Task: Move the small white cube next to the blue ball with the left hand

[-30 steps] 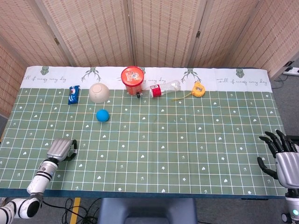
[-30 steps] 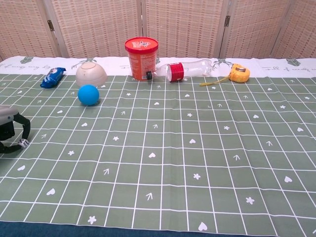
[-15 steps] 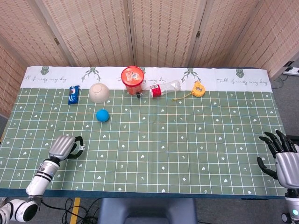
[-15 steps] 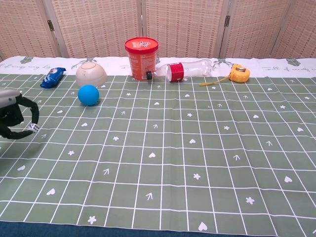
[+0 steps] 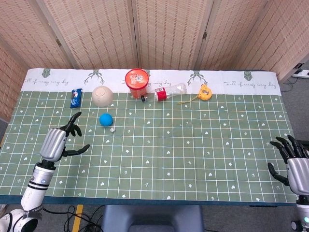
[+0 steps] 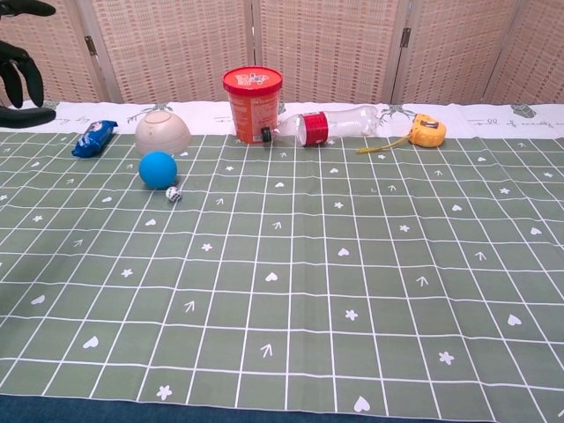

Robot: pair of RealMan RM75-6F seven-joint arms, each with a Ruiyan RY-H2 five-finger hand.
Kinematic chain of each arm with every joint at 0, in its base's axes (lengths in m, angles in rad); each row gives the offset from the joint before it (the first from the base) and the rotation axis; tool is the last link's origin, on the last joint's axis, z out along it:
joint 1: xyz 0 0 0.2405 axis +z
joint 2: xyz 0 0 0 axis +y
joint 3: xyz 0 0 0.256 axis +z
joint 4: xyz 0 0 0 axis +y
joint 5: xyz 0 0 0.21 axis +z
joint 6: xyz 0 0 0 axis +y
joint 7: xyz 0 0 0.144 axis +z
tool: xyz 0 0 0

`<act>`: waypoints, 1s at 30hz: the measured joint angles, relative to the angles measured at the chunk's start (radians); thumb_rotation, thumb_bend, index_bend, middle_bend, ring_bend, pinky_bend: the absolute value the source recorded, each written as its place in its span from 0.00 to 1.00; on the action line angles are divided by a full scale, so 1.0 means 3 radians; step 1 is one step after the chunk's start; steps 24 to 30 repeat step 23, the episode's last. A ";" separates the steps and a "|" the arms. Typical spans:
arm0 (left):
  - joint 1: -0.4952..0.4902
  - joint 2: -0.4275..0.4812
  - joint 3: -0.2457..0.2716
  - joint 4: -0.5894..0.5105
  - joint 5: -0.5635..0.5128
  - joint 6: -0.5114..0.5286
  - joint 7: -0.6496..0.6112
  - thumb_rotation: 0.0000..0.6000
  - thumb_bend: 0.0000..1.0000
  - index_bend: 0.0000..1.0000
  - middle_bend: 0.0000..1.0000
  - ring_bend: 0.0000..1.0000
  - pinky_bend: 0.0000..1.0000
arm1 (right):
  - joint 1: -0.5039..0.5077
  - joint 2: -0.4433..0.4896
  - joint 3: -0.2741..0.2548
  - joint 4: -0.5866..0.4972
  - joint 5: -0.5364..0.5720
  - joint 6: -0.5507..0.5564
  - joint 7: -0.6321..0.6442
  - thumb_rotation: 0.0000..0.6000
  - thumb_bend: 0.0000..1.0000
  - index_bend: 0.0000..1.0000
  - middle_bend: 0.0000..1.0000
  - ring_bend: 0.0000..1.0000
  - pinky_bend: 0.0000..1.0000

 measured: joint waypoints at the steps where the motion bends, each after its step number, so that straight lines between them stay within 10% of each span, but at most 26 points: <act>1: 0.0015 0.0014 0.0003 -0.0001 -0.0036 -0.0004 0.0015 0.80 0.20 0.01 0.52 0.50 0.78 | 0.0000 0.0004 0.0001 0.0001 0.0002 -0.0001 0.0002 1.00 0.29 0.22 0.17 0.08 0.16; 9: 0.0197 0.0199 0.0043 -0.0028 -0.0371 0.0007 0.0404 1.00 0.20 0.10 0.44 0.38 0.52 | 0.0002 0.0041 0.0006 -0.0024 0.0017 -0.0016 -0.0023 1.00 0.29 0.22 0.17 0.08 0.16; 30: 0.0889 0.0457 0.0260 -0.0047 -0.0673 0.0609 0.0855 1.00 0.20 0.17 0.42 0.37 0.46 | 0.0100 0.0084 -0.0040 -0.0108 -0.0064 -0.0190 -0.0049 1.00 0.29 0.22 0.19 0.09 0.16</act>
